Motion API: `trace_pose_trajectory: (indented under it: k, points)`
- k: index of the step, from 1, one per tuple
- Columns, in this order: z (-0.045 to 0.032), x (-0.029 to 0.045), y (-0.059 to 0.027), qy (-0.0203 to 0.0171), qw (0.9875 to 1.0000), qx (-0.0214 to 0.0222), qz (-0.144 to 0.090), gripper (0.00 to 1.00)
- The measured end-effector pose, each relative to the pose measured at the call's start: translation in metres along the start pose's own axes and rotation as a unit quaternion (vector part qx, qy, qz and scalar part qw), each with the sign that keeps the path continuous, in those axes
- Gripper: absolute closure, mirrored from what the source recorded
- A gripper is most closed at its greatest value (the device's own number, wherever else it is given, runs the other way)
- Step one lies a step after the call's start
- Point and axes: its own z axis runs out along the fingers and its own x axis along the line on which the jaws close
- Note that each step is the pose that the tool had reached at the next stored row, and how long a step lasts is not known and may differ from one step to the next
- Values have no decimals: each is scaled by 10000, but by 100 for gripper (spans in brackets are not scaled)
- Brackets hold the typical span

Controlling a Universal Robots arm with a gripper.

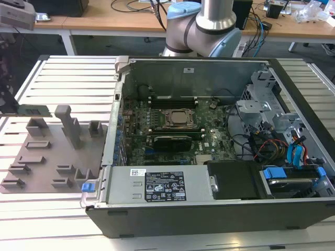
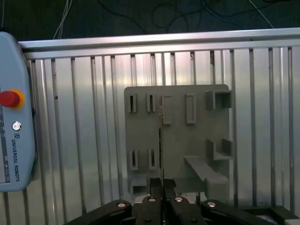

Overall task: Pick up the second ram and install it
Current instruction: 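Pick up the second ram and move it above second insertion slot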

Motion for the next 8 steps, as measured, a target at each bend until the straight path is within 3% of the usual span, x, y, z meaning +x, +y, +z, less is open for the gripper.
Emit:
trace_pose_trajectory:
  k: [5,7,8]
  points:
    - [14,-20,-381,52,10000,-8,-2,87]
    - [22,-31,-610,81,10000,-12,-3,87]
    - [24,-34,-669,87,10000,-13,-4,87]
